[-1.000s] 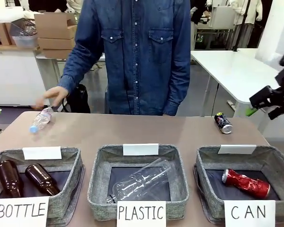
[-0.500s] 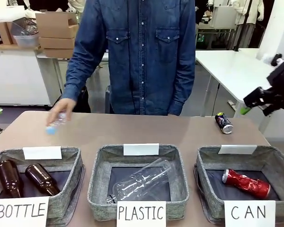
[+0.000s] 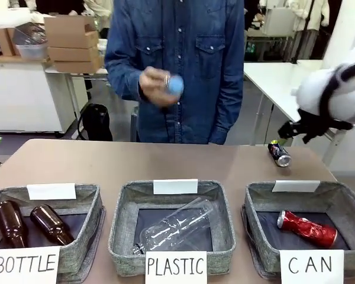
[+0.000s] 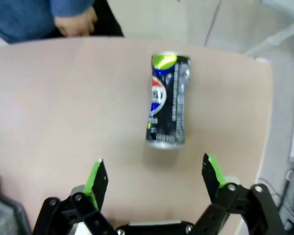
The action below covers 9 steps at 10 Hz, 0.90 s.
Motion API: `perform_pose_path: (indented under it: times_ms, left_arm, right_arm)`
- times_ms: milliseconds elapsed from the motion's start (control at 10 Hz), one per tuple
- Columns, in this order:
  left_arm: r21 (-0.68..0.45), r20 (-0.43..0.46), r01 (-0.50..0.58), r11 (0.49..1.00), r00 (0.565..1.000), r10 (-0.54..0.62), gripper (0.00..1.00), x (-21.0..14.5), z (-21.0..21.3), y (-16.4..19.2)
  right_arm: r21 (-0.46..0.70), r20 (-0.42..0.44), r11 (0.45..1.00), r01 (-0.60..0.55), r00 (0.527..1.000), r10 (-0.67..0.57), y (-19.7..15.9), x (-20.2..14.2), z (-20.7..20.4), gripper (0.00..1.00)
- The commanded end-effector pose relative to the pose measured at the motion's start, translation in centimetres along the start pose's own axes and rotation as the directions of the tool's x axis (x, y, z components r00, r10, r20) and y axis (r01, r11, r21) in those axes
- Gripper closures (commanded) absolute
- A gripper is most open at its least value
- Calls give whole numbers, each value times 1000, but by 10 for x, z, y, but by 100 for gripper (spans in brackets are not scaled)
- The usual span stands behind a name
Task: Sort the can waste into the basket.
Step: Pick up the can waste from the table and place it in the right Fabric basket.
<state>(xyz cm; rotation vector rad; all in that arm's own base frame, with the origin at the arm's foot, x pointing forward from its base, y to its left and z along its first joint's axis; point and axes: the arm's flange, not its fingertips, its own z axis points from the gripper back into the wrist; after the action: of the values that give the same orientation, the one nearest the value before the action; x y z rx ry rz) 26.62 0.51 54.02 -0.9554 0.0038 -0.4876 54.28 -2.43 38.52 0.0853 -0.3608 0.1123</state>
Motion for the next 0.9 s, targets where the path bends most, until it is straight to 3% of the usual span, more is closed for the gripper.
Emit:
perform_pose_path:
  times_ms: [0, 100, 400, 800]
  left_arm:
    - [4, -4, -3, 1000, 1000, 3, 0, -2, -1, 0]
    - [4, -4, -3, 1000, 1000, 3, 0, -2, -1, 0]
    - [4, -4, -3, 1000, 1000, 3, 0, -2, -1, 0]
    - [4, -4, -3, 1000, 1000, 3, 0, -2, -1, 0]
  right_arm:
    - [37, 12, 999, -14, 1000, 14, -12, 22, -36, 0]
    - [95, 15, 995, 18, 1000, -20, -19, 25, -58, 0]
    - [89, -6, 994, 71, 998, -70, -29, 28, -103, 0]
    - [74, -14, 990, 119, 993, -118, -34, 24, -111, 0]
